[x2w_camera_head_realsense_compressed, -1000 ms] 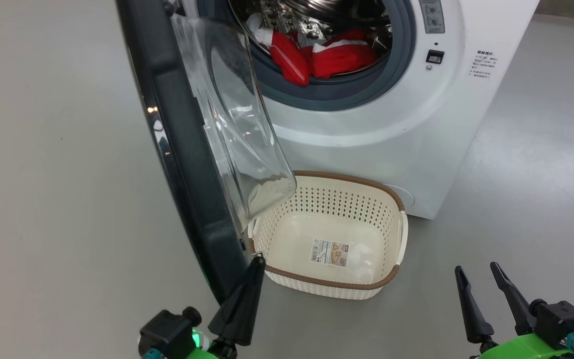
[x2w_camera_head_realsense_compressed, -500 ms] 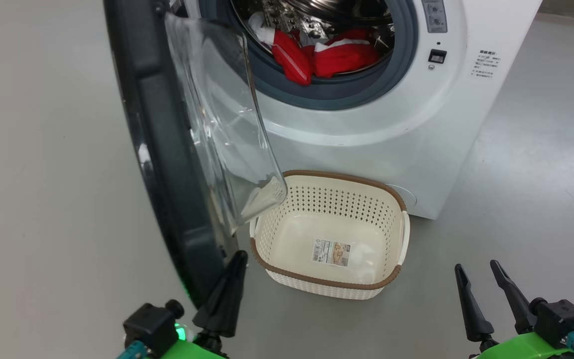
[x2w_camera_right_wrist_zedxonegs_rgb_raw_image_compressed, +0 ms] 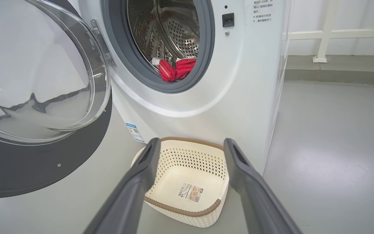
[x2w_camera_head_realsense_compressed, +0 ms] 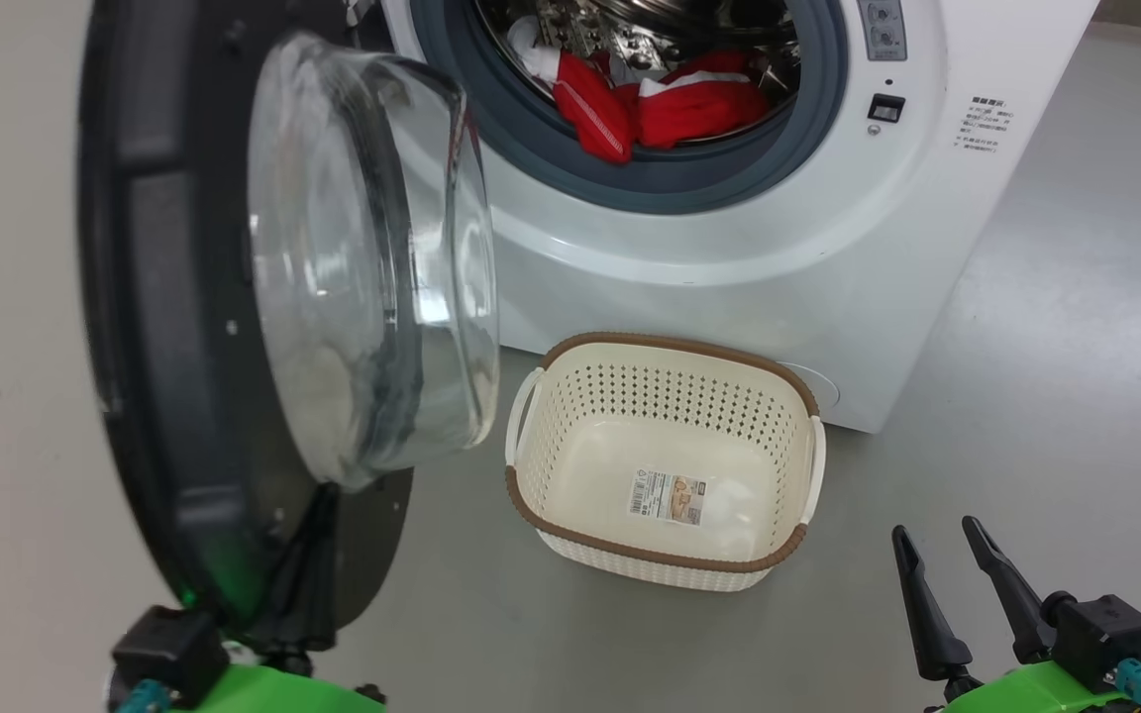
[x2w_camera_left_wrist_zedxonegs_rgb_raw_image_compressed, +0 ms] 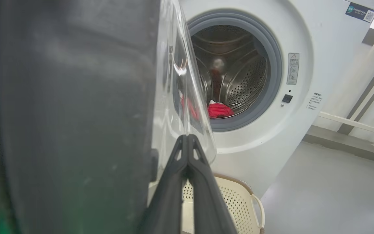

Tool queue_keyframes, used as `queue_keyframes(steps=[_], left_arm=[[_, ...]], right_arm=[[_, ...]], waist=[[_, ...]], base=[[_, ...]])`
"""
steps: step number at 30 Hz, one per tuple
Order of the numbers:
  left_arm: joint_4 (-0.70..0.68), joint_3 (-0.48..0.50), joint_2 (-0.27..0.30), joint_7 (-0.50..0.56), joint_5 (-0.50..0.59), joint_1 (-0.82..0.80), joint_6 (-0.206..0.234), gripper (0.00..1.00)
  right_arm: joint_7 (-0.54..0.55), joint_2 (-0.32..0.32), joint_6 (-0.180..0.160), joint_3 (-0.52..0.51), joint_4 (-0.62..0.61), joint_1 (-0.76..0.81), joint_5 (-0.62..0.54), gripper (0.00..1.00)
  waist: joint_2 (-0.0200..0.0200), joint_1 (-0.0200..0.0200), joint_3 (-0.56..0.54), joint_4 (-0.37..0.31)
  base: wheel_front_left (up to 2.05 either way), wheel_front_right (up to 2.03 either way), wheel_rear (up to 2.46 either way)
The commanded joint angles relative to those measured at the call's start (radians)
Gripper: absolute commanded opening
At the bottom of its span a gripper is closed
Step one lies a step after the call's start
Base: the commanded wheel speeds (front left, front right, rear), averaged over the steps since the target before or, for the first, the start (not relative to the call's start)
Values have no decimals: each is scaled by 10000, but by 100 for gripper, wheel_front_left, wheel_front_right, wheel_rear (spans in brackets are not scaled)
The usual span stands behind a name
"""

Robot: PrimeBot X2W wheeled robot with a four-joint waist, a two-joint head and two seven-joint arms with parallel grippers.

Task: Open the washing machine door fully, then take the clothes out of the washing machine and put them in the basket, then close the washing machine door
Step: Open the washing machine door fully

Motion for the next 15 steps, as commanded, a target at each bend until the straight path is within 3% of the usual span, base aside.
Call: queue_keyframes(steps=[1, 15], left_arm=[[-116, 852, 154, -59, 212, -162, -32, 0], [138, 3012, 154, -59, 1057, -478, -119, 0]], right_arm=[[-93, -157, 65, 239, -279, -312, -48, 100], [-93, -225, 65, 261, -360, -396, -140, 100]], waist=[[0, 0, 44, -10], [0, 0, 343, -153]], base=[[0, 0, 0], [0, 0, 0]])
